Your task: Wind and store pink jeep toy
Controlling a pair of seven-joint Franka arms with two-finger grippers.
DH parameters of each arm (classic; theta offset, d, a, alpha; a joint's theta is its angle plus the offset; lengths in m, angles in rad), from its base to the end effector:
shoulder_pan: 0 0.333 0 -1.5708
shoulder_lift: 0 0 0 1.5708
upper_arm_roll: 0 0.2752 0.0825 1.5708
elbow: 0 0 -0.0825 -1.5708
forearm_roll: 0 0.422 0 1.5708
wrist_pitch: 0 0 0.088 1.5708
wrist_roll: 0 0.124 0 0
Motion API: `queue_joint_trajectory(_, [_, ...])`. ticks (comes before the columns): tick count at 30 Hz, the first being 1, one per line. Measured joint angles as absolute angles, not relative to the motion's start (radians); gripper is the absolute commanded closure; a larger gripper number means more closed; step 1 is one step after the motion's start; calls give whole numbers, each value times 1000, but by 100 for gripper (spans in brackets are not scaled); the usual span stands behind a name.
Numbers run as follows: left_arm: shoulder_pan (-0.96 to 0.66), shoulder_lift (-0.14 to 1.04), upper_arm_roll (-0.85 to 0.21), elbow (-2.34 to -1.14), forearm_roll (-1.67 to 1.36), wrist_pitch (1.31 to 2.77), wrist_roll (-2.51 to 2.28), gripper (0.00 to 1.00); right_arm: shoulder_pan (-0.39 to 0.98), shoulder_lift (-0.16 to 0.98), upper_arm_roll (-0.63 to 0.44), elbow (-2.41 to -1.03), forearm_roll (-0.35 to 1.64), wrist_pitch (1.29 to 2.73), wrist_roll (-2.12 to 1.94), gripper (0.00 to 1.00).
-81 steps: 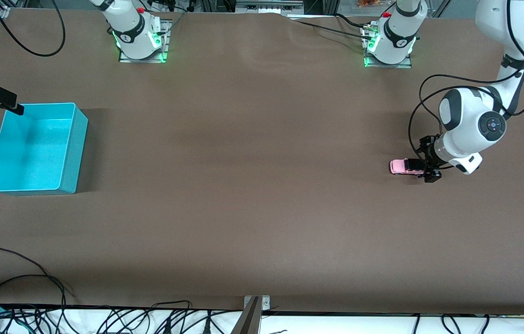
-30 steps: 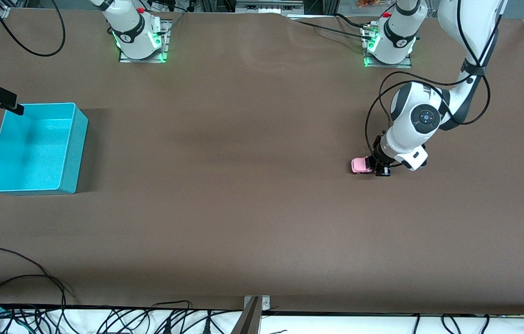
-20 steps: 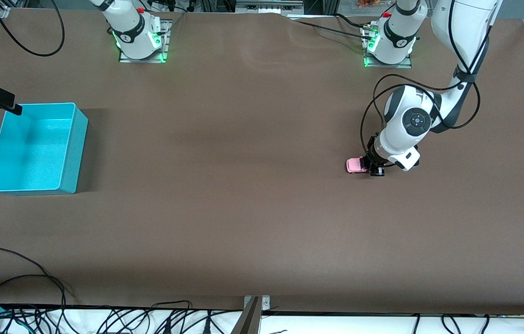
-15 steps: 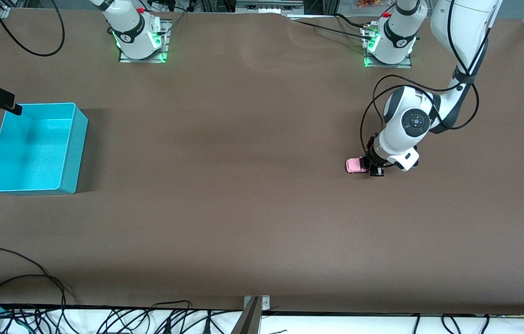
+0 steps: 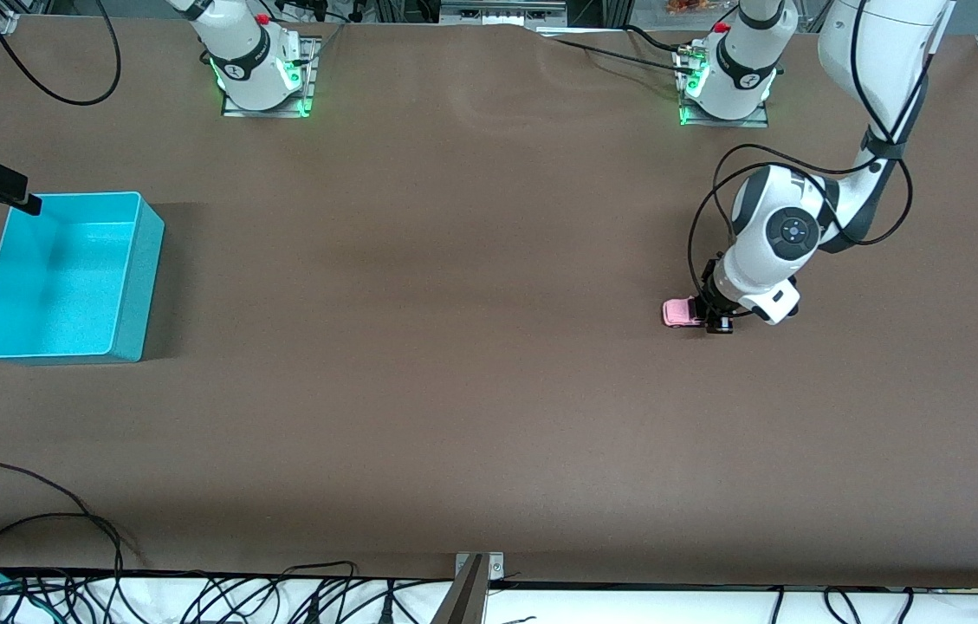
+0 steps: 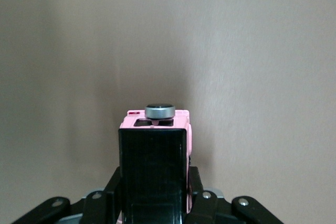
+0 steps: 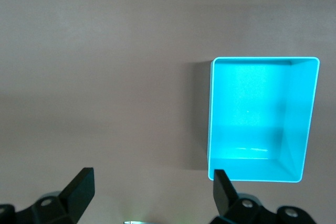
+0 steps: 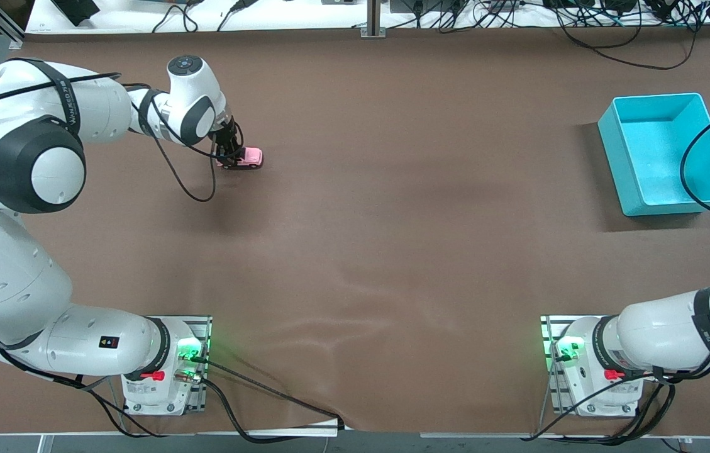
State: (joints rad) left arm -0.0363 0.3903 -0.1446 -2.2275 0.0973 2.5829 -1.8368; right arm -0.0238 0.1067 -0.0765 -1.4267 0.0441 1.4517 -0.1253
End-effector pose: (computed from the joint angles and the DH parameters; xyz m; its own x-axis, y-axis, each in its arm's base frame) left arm 0.5378 -0.1058 0.1073 -0.0117 0.9999 0.0020 0.9995 0.0117 -0.0292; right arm 0.6052 -0.0528 0.5656 0.9966 0.0302 -0.0761 0.0268 -0.9986 -0.0458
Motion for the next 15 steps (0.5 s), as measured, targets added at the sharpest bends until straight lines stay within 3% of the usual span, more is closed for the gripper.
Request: queue_joint_trajectory(15, [78,387,-145,-2240,97,2596,-1694,88,-24,107,-77,-1427,44,1452,-125,0])
